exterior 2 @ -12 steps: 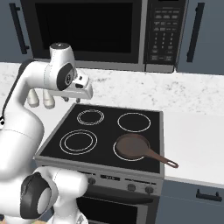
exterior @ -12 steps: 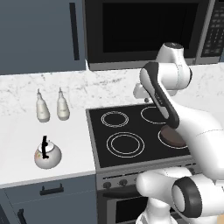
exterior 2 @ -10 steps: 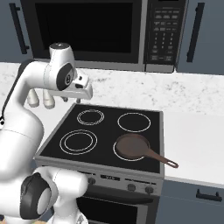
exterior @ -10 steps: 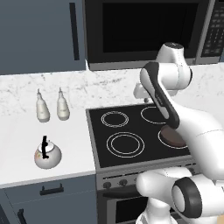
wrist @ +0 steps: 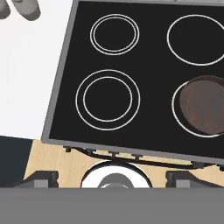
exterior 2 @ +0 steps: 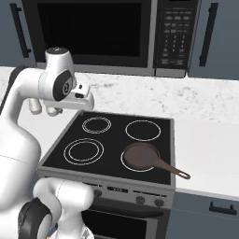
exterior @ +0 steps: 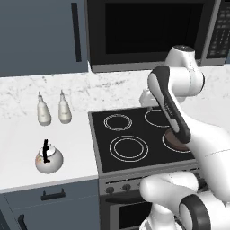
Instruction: Pick the kettle from the counter and place it on a stove burner. Then turn the burner on.
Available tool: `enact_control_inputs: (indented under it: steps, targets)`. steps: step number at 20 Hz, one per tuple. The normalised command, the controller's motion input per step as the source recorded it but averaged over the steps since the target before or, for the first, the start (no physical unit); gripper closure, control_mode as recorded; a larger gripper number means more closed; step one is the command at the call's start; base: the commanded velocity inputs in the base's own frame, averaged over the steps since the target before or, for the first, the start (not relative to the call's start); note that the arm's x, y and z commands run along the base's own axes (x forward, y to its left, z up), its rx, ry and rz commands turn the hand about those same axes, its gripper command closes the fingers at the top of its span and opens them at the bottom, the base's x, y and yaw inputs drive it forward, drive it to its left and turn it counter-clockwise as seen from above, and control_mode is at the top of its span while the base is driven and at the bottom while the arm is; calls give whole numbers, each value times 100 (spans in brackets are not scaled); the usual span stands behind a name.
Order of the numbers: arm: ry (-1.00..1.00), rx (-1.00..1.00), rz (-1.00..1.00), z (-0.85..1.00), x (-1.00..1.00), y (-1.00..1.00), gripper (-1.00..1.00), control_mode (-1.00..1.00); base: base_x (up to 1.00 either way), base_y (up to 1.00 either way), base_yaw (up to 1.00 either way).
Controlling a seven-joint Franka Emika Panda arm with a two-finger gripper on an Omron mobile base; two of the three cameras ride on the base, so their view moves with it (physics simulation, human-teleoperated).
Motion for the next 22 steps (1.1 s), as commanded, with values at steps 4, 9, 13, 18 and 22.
enact_control_inputs:
  steps: [4, 9, 13, 18, 22]
  targets:
    - [0, 0, 10, -2, -72, 14, -100, -100, 0, 0, 0]
    - [0, 0, 6, 0, -49, 10, -100, -100, 0, 0, 0]
    - [0, 0, 2, 0, -33, 4, -100, -100, 0, 0, 0]
    - [0, 0, 1, 0, -31, 4, -100, -100, 0, 0, 0]
    - [0, 0, 1, 0, -22, 9, -100, -100, 0, 0, 0]
